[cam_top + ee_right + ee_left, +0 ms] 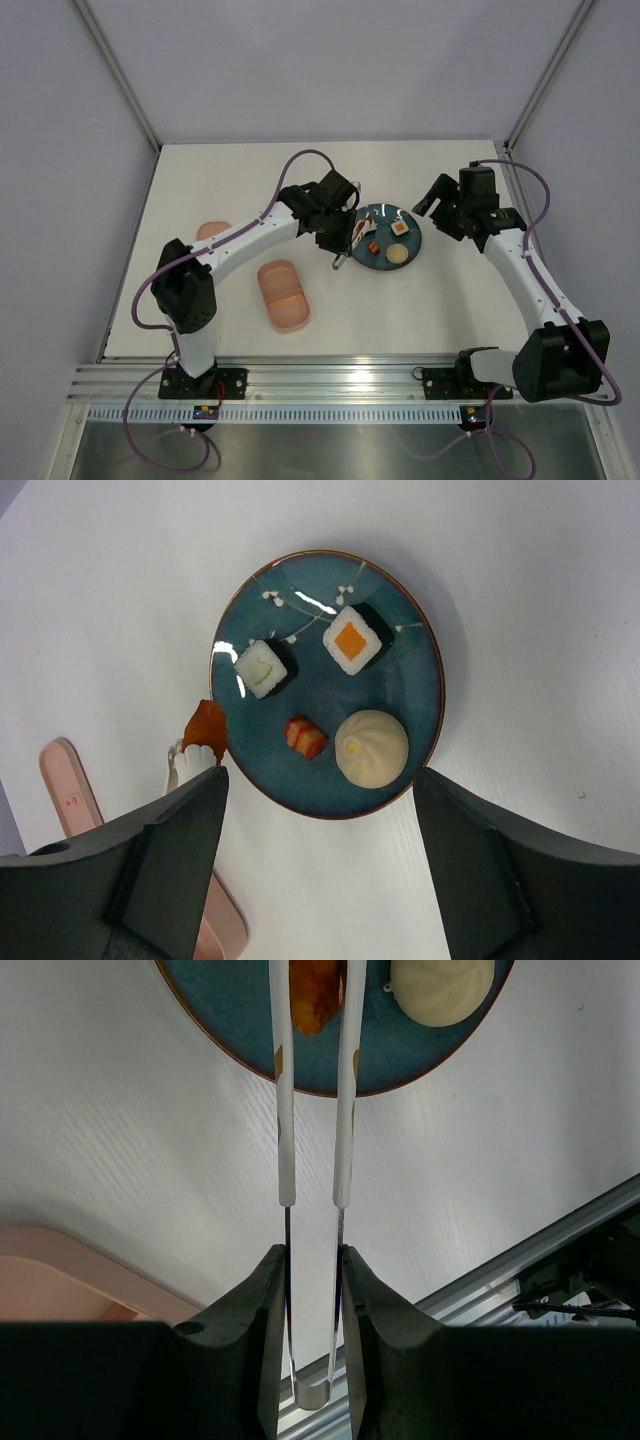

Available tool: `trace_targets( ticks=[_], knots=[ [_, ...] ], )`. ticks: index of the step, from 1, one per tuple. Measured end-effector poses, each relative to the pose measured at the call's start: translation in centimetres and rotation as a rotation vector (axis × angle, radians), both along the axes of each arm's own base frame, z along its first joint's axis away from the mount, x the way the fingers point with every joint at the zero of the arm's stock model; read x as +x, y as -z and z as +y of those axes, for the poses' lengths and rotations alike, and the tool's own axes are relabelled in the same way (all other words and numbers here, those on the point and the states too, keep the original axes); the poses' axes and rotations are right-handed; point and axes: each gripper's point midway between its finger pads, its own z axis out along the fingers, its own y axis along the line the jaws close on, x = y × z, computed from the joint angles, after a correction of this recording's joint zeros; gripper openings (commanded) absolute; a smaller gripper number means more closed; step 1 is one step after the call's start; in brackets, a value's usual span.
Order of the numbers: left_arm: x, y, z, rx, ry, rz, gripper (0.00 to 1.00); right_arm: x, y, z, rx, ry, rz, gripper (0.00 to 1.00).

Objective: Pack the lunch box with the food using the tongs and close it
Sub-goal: Pick up the fake food from the plate, then move the packing box to the center of the board.

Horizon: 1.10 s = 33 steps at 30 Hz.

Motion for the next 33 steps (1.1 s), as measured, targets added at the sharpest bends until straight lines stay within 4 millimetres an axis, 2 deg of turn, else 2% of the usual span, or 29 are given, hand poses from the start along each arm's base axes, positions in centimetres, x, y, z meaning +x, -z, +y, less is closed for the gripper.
trace_targets(
  ticks=[9, 13, 19, 23, 26, 28, 31, 33],
  knots=[
    [0.1, 0.1, 0.4, -0.003, 0.048, -0.007, 0.0, -0.2, 0.3, 0.0, -0.001, 0.0, 0.008, 0.83],
    [-0.5, 0.4, 1.6, 0.005, 0.063, -0.006, 0.0, -0.3, 0.5, 0.0, -0.001, -0.001, 0.012, 0.83],
    [-1.2, -0.7, 3.2, -0.004, 0.077, -0.025, 0.0, -0.4, 0.4, 0.4, 0.014, -0.017, 0.013, 0.81],
    [-0.8, -1.6, 3.7, -0.022, 0.077, -0.049, 0.0, -0.6, 0.5, 1.2, 0.027, -0.046, 0.017, 0.81],
    [-0.4, -1.7, 4.0, -0.025, 0.07, -0.049, 0.0, -1.2, 0.9, 3.2, 0.032, -0.107, 0.017, 0.8],
    [-0.1, -1.7, 4.4, -0.026, 0.067, -0.047, 0.0, -2.0, 1.4, 5.4, 0.041, -0.178, 0.013, 0.8],
    [0.5, -2.4, 4.8, -0.03, 0.062, -0.054, 0.0, -4.5, 3.1, 9.3, 0.058, -0.307, 0.015, 0.79],
    [1.0, -3.2, 4.8, -0.037, 0.064, -0.072, 0.0, -6.9, 4.5, 11.9, 0.067, -0.401, 0.029, 0.79]
  ],
)
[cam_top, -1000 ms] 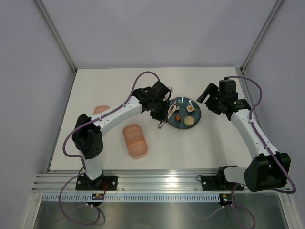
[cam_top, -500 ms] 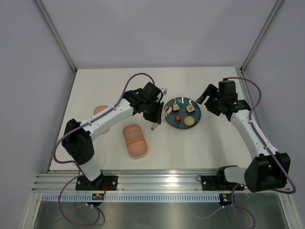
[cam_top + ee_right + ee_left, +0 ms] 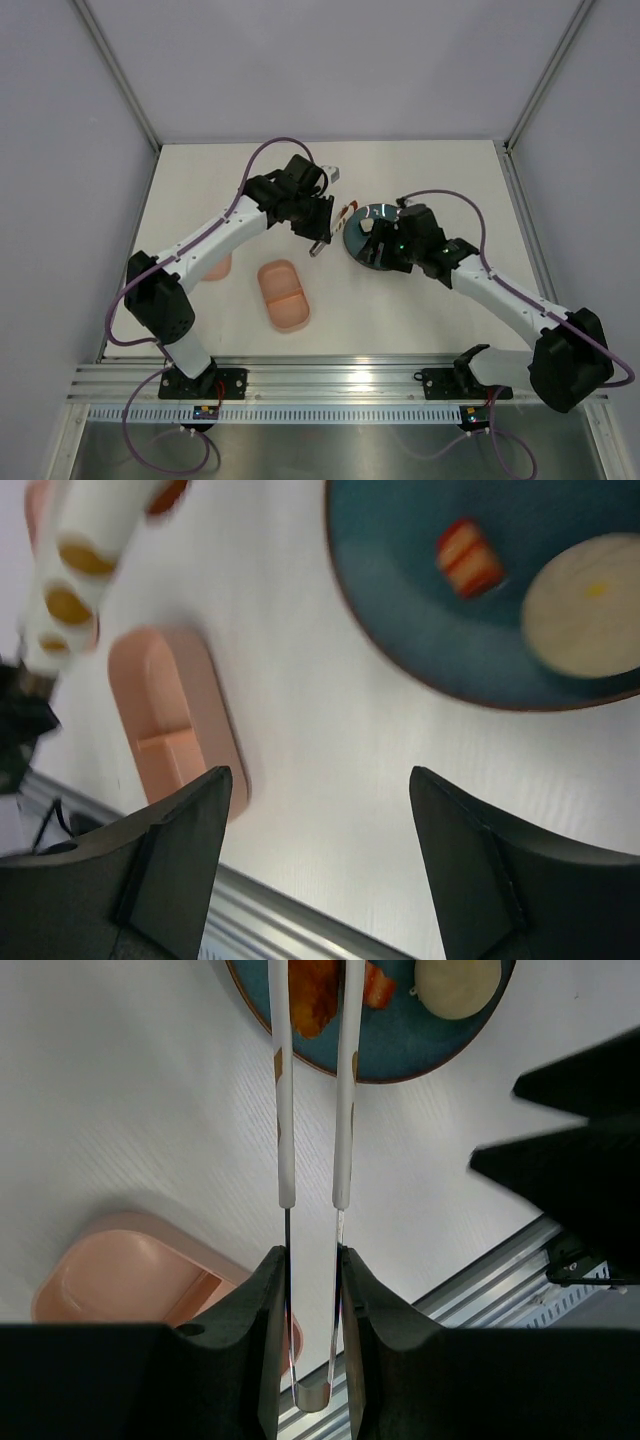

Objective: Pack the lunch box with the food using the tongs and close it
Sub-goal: Move the packing box to the center of the board.

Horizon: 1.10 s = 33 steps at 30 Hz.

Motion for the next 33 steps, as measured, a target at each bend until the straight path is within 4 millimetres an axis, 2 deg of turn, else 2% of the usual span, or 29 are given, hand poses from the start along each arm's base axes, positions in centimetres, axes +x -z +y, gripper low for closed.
trace_targets(
  ticks=[5, 9, 12, 18, 27, 33],
  knots=[
    [0.8, -1.3, -0.3, -0.019, 0.004, -0.033, 0.0, -4.9, 2.7, 6.9, -0.03, -0.212, 0.023, 0.75],
    [0.8, -1.2, 0.0, -0.012, 0.002, -0.024, 0.0, -7.2, 5.2, 11.8, -0.093, -0.33, 0.027, 0.71],
    [1.2, -0.7, 1.0, 0.014, -0.012, -0.022, 0.0, -8.2, 6.6, 13.9, -0.138, -0.363, 0.023, 0.68],
    [1.3, 0.9, 3.7, 0.073, -0.051, 0.025, 0.0, -7.6, 8.2, 16.0, -0.203, -0.343, 0.001, 0.55],
    [0.8, 1.9, 4.9, 0.114, -0.048, 0.048, 0.0, -7.8, 9.3, 17.0, -0.244, -0.303, -0.015, 0.35],
    [0.5, 1.9, 5.0, 0.107, -0.038, 0.051, 0.0, -7.9, 9.3, 17.0, -0.251, -0.288, -0.025, 0.34]
  ],
)
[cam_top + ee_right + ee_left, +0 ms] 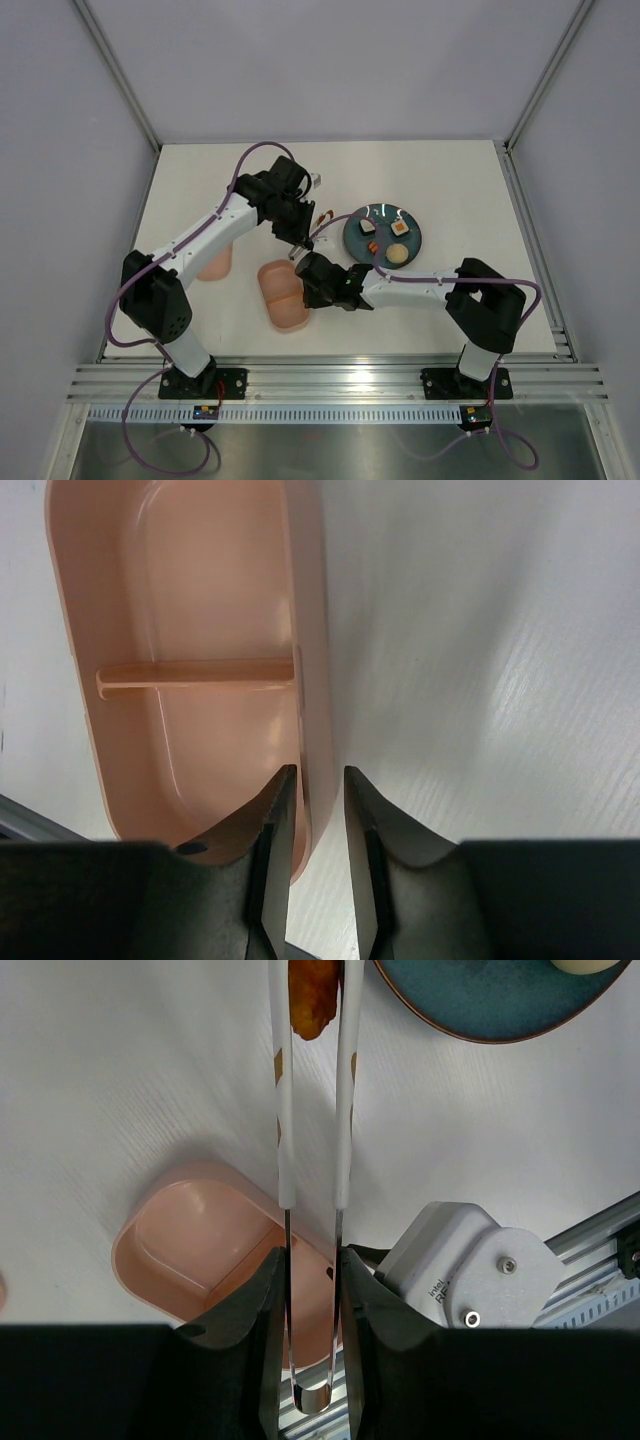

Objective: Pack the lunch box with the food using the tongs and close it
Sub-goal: Move the packing box to the center of the board.

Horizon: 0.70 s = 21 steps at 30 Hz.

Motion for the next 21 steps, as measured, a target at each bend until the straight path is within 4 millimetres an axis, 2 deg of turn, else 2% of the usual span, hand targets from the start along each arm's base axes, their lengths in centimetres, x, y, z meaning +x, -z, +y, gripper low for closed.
trace_targets(
  ticks=[4, 8, 16, 18, 21],
  knots=[
    [0.1, -0.1, 0.1, -0.01, 0.001, 0.004, 0.0, 0.0, 0.0, 0.1, -0.002, 0.011, -0.011, 0.47],
    [0.0, 0.0, 0.1, -0.019, 0.006, 0.013, 0.0, -0.1, -0.2, 0.2, -0.003, 0.026, -0.029, 0.54],
    [-0.4, 0.8, 0.2, -0.024, 0.014, 0.039, 0.0, -0.8, -1.2, 0.4, 0.016, 0.037, -0.072, 0.56],
    [0.0, 0.7, 0.2, -0.032, 0.008, 0.026, 0.0, -0.9, -1.6, 0.5, 0.029, 0.035, -0.082, 0.55],
    [1.8, 0.2, 0.1, -0.065, -0.015, -0.026, 0.0, -1.8, -1.8, 1.1, 0.036, 0.007, -0.086, 0.55]
  ],
)
